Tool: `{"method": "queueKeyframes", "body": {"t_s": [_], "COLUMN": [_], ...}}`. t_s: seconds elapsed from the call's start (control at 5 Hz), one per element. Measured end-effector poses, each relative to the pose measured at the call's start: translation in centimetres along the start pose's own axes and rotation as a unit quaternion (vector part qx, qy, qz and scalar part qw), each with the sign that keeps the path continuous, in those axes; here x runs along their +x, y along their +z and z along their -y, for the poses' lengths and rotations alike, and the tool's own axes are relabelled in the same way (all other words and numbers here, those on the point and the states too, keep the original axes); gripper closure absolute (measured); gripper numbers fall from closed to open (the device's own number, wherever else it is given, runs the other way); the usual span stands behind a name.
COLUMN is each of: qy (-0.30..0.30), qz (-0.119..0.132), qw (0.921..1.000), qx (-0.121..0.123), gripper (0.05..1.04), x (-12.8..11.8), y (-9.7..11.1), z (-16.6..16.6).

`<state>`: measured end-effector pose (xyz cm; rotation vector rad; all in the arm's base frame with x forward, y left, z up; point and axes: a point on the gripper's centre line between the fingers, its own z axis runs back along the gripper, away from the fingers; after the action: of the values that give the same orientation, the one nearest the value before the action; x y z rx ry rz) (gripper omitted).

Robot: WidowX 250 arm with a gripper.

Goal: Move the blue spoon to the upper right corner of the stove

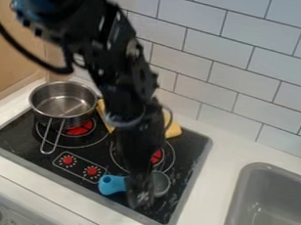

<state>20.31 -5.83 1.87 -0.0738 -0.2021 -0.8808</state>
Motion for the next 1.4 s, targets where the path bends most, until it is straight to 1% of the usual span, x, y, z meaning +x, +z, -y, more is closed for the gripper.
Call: {"method": "queueKeyframes", "body": {"t_s": [0.2,0.4,0.6,0.8,1.0,1.4], "qy": [0.015,0.012,0.001,-0.005,-0.001,0.001], "qz": [-0.003,-0.012,-0.021,-0.025,-0.025,-0.015], "qw": [0.9998,0.9998,0.9998,0.9997,0.9996,0.9995], "qx": [0.013,0.005,-0.004,-0.006,-0.013,-0.027], "gripper": [0.085,0.144,0.458,0.744,0.787,0.788], "x": [-0.7,-1.0,-1.3,-1.3,-1.0,0.0], "y": [-0.5,-1.0,-1.4,-1.6,-1.6,-1.4], "z": [0.0,0.2,0.4,0.3,0.1,-0.2]}}
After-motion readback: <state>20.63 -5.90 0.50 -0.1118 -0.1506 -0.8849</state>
